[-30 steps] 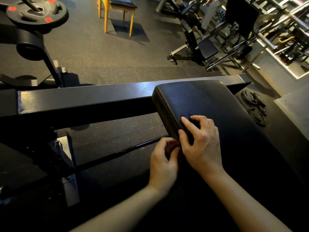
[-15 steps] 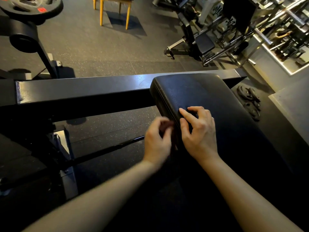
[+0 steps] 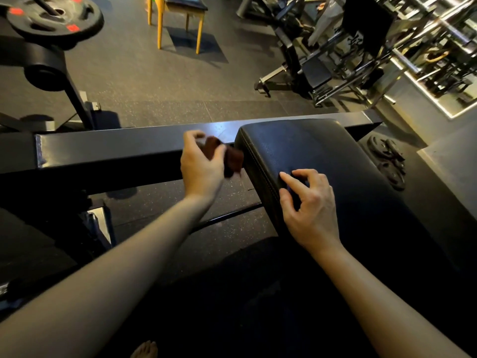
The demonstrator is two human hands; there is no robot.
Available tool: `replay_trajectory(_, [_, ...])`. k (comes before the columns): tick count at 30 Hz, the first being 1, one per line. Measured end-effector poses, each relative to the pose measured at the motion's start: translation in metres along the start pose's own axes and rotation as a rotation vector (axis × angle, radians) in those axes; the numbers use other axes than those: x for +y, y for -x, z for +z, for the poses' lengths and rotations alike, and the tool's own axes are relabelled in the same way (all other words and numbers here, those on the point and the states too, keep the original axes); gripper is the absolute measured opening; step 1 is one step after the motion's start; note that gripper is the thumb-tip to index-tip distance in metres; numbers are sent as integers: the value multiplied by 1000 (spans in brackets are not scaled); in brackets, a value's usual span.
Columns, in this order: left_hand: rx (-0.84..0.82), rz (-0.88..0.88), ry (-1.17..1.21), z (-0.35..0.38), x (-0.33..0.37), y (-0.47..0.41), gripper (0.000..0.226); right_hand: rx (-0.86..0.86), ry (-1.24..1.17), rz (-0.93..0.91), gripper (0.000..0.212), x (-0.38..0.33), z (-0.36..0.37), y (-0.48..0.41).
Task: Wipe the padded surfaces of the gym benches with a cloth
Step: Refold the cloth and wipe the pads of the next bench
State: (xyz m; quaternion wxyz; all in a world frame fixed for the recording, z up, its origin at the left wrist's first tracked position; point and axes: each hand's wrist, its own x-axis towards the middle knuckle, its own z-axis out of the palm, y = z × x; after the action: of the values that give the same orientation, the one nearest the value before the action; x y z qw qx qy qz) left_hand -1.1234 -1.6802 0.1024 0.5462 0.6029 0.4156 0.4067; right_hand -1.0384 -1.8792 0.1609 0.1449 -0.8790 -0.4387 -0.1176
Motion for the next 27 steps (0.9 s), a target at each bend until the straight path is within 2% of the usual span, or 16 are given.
replay_trajectory(3, [16, -9, 40, 15, 12, -15, 34, 8, 1, -6, 38, -1, -1, 0])
replay_trajectory(9, [-233, -29, 176, 26, 1, 24, 22, 33, -12, 7, 37, -2, 1, -2])
replay_trajectory(15, [-418, -69, 286, 16, -1, 55, 27, 39, -32, 21, 36, -3, 1, -1])
replay_trajectory(27, [-664, -214, 385, 1, 10, 151, 25, -8, -48, 11, 43, -2, 0, -2])
